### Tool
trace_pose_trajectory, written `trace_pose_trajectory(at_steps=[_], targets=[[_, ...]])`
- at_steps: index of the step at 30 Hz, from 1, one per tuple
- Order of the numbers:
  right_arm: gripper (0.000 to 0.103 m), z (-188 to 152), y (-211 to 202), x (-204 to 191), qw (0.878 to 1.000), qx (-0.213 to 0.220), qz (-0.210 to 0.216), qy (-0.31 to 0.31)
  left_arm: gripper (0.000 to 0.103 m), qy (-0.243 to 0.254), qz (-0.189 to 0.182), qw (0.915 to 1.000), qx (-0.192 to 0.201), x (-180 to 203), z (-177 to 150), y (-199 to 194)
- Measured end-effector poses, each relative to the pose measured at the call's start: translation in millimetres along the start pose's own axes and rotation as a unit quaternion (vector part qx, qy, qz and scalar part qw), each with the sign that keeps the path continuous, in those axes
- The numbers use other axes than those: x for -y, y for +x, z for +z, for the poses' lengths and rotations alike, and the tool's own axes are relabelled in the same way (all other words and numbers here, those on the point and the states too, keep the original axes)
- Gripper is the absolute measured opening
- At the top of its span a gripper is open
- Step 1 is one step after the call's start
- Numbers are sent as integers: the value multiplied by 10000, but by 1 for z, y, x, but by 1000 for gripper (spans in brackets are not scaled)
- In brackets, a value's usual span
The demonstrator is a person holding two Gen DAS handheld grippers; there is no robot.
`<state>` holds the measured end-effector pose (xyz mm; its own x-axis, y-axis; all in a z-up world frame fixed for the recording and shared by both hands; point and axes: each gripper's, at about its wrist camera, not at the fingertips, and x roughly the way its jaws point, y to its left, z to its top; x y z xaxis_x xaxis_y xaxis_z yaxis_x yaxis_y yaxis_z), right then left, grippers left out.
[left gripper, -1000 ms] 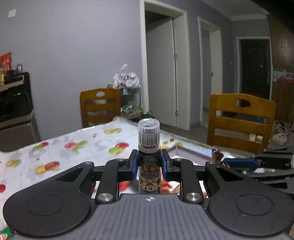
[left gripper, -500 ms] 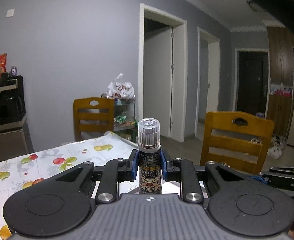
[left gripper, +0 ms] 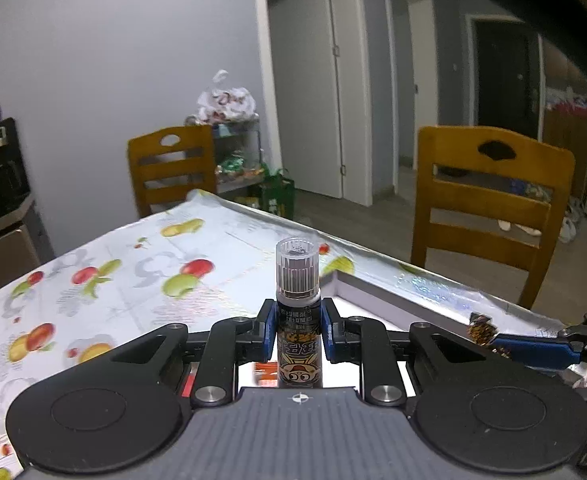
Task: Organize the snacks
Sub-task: 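Lift the tube candy and brown candy and carry them over the white box, then lower both candies into the white box and open both grippers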
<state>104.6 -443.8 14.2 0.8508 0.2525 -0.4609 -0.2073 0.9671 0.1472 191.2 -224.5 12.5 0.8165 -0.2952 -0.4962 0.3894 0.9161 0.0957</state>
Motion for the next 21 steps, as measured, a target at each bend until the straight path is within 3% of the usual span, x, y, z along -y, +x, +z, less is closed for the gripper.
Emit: trace_pose_trajectory(at_steps=[11,21], targets=[[23,-18,32,21,9981,-468,-322,256,25,214,-168,9995,-155,33,-8,35],[23,-24,46,21,9971,-674,-342,124,26,359,22,9991,-205,40,-8,44]])
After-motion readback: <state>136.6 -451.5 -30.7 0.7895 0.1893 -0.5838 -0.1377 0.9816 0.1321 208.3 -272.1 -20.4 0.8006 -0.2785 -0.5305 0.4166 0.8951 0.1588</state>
